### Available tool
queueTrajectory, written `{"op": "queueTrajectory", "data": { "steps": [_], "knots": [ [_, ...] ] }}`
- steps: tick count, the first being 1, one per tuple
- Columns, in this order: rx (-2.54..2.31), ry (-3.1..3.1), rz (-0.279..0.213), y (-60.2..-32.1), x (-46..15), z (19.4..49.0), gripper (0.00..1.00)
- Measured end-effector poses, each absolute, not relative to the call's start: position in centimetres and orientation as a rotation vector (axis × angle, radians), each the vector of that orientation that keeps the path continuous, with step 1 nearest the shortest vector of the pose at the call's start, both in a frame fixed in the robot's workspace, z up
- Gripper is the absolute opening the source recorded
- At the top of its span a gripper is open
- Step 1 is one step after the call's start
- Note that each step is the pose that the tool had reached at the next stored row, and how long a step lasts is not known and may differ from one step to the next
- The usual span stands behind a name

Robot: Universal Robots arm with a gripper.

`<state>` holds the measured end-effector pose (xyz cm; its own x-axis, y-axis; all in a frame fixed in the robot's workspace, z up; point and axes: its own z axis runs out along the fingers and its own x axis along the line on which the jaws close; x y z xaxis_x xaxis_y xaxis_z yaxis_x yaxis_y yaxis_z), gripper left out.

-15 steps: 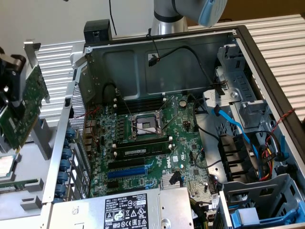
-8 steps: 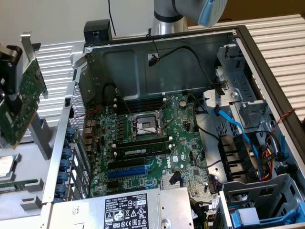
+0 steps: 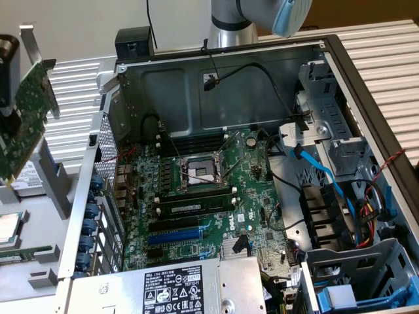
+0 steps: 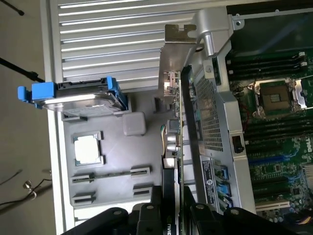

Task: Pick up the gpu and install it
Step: 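Pick up the gpu and move the gpu toward the slot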

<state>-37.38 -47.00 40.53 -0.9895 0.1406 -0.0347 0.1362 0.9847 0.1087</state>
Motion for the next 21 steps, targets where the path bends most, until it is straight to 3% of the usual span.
{"op": "queueTrajectory", "data": {
  "steps": [13,21],
  "knots": [
    [0.215,3.087,0.167,-47.5,-36.8,46.3,0.27],
    [0.215,3.087,0.179,-48.6,-33.9,47.4,0.27]
  ]
}}
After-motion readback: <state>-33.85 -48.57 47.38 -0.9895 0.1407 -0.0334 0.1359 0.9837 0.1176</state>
